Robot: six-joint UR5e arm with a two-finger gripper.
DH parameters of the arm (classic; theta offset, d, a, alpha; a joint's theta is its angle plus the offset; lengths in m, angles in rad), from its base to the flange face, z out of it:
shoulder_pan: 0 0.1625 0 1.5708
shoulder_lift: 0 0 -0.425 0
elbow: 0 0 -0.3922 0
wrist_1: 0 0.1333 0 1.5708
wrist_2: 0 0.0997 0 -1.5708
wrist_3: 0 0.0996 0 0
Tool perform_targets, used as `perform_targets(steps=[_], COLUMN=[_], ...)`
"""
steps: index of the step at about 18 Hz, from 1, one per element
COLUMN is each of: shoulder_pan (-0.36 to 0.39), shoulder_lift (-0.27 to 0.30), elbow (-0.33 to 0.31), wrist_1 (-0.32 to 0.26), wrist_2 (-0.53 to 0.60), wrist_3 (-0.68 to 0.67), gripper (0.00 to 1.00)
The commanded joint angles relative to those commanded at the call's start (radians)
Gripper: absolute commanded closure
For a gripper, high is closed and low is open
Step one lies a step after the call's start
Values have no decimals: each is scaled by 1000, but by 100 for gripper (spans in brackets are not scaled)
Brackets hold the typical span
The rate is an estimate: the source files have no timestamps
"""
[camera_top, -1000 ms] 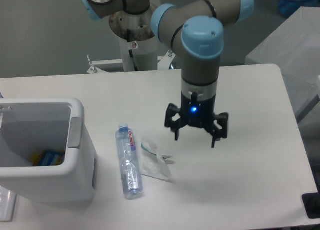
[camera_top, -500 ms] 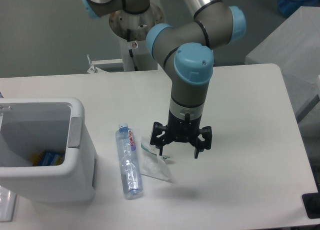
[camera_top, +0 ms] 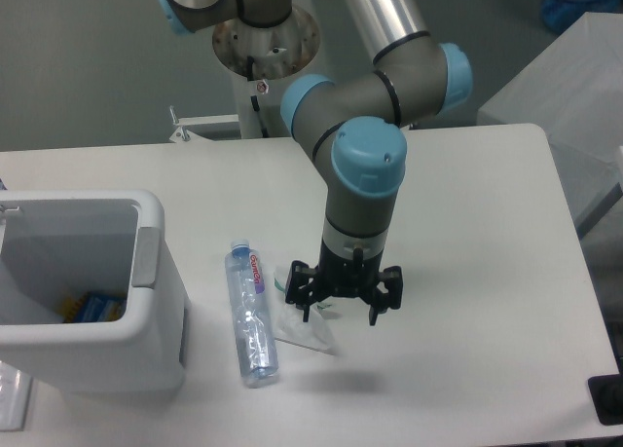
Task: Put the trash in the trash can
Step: 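Lower the gripper onto the wrapper and close on it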
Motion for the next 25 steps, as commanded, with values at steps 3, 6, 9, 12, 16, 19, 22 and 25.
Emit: perform_targets(steps=[3,6,9,12,16,19,22,25], shoulder_pan=[-11,-11,-12,-12,-20,-20,-21,-25], shoulder_lift=[-31,-46,-66,-66,-75,-78,-78,-77], elbow=[-3,-3,-8,-40,-61,-64,-64,-69], wrist_1=[2,2,6,9,9,6,6,2], wrist_2=[2,2,3,24,81,86,84,84], wrist_3=[-8,-11,-18,-17,-15,-20,-20,-20], gripper=[0,0,0,0,4,35,63,88])
